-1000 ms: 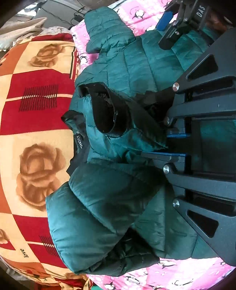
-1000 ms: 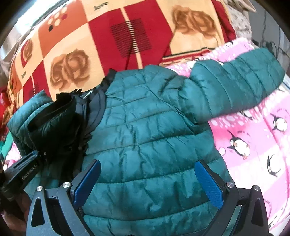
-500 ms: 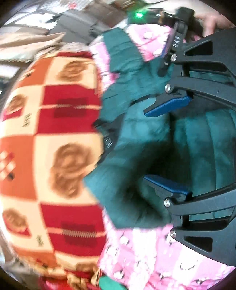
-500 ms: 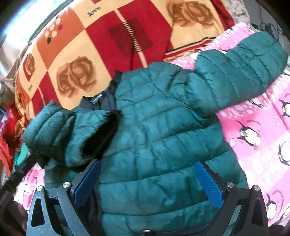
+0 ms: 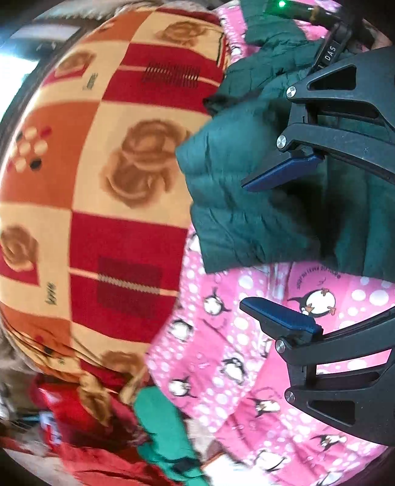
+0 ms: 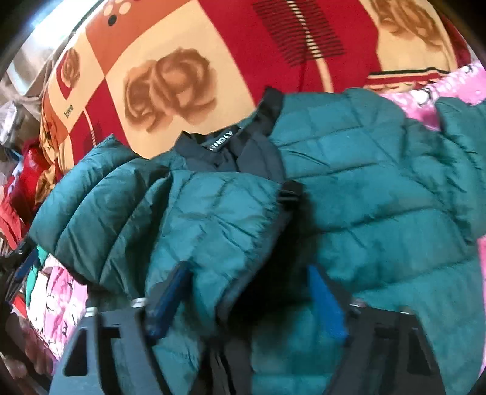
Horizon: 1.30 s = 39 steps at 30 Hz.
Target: Fold large clothes
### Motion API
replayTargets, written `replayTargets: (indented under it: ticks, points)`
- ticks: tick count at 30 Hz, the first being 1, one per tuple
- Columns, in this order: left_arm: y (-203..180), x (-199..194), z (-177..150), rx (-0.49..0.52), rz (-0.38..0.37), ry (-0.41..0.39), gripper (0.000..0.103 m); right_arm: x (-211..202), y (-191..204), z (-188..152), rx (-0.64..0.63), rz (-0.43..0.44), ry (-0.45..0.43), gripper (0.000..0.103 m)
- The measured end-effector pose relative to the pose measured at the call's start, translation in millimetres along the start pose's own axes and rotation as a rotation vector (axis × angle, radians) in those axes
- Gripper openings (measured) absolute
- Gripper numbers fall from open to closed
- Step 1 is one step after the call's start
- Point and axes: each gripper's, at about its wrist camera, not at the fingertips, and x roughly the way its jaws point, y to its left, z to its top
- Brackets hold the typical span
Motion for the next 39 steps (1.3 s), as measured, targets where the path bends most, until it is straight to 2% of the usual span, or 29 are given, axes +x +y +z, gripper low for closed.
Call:
replayTargets:
  ticks: [1, 5, 11, 17, 20, 24, 26, 28, 30, 31, 34, 36, 39]
  points:
    - [4, 3, 0, -0.015, -0.002, 0.013, 0.072, 2, 1, 0, -0.005, 0.011, -0.011, 0.044]
    - [13, 12, 0, -0.062, -0.001, 0.047, 0.072, -8, 6, 3, -0.066, -0.004, -0.087, 0.025]
    - [4, 14, -4, -0.037, 0.01, 0.051, 0.072, -48, -6, 22, -0.158, -0.131, -0.222, 0.022]
    - [-5, 28, -10, -0.014, 0.015, 0.089, 0.072, -64, -45, 35, -0.127, -0.21, -0.266, 0.018]
    - [-13, 36, -14, 0.02, 0.035, 0.106, 0.072, -53, -58, 39, -0.124, -0.237, -0.253, 0.017]
    - [-23, 49, -22, 0.069, 0.066, 0.14, 0.072, -34, -67, 46, -0.18, -0.345, -0.256, 0.016]
    - [-27, 55, -25, 0.08, 0.072, 0.15, 0.072, -23, -80, 43, -0.168, -0.397, -0.238, 0.016]
    - [-29, 58, -27, 0.086, 0.073, 0.158, 0.072, -13, -92, 45, -0.13, -0.394, -0.201, 0.016]
    - [-30, 58, -27, 0.094, 0.072, 0.16, 0.072, -12, -105, 45, -0.082, -0.335, -0.177, 0.016]
    - [-31, 57, -27, 0.096, 0.071, 0.157, 0.072, -15, -108, 44, -0.063, -0.315, -0.173, 0.019]
    - [-32, 54, -27, 0.091, 0.063, 0.147, 0.072, -36, -107, 40, -0.046, -0.319, -0.206, 0.049]
    - [-31, 50, -25, 0.073, 0.036, 0.134, 0.072, -54, -96, 35, -0.064, -0.306, -0.255, 0.051]
    - [-31, 46, -23, 0.057, 0.014, 0.115, 0.072, -63, -68, 31, -0.11, -0.229, -0.25, 0.059]
